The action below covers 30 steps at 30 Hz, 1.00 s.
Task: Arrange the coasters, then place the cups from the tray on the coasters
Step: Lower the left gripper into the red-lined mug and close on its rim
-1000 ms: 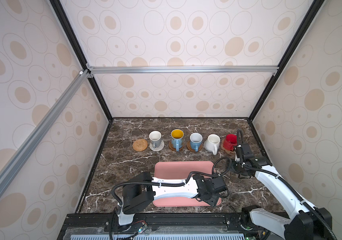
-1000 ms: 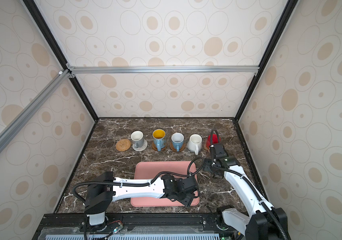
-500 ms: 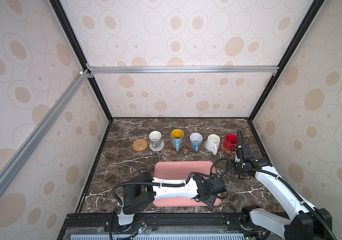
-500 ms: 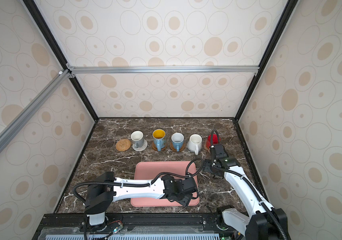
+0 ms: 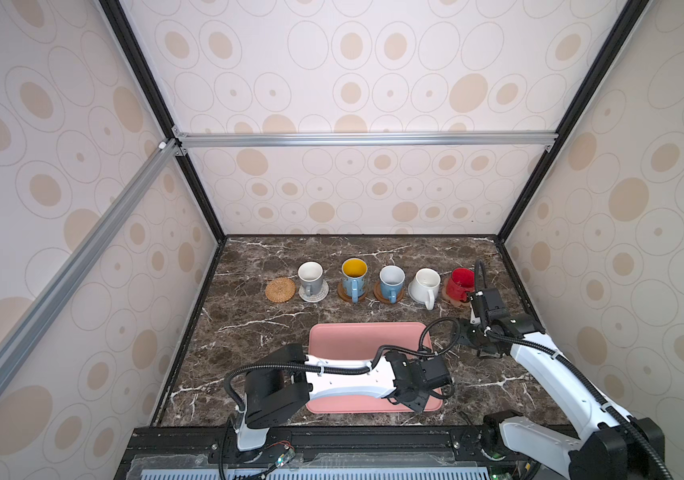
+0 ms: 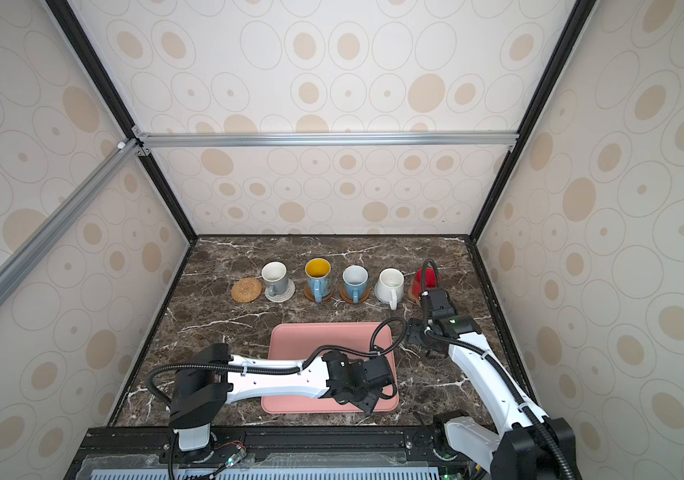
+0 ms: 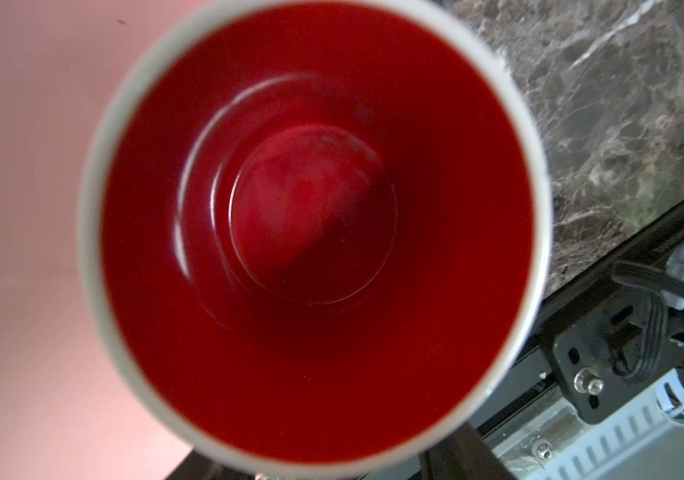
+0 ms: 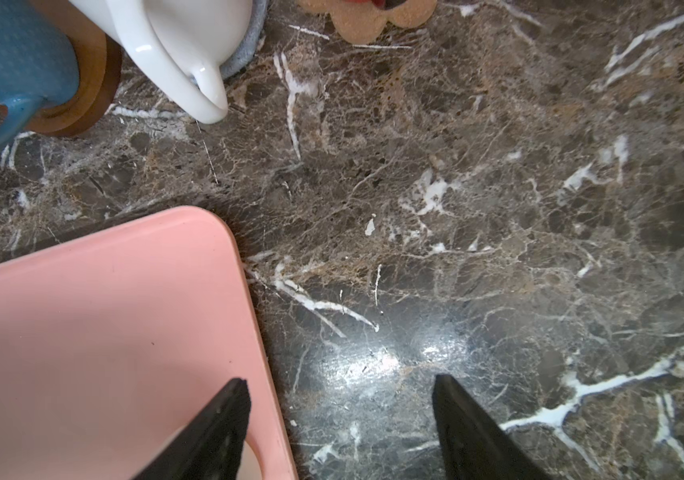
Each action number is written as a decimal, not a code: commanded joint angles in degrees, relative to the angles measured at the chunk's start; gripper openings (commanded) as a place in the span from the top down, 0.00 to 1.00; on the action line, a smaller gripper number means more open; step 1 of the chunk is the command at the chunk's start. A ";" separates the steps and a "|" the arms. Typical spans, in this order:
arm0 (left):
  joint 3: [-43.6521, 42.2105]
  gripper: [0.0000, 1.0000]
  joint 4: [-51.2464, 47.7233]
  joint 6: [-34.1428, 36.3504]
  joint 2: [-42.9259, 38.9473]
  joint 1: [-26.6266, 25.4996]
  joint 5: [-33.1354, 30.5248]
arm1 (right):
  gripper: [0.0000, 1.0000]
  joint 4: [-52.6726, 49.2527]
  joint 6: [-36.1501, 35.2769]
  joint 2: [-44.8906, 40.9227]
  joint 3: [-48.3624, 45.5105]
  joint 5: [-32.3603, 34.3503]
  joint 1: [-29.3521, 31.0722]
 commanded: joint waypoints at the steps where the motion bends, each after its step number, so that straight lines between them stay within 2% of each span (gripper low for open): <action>1: 0.74 0.46 0.36 -0.28 -0.41 -0.38 -2.01 | 0.27 -0.50 -0.11 -1.09 -0.85 0.01 -0.39; 12: -0.68 0.57 0.59 -0.29 -0.28 -0.24 -3.08 | 0.27 -0.59 -0.03 -1.48 -1.09 0.24 -0.39; 30: -1.29 0.65 2.36 0.60 0.77 0.17 -3.70 | 0.27 -0.77 0.24 -1.76 -1.35 0.28 -0.39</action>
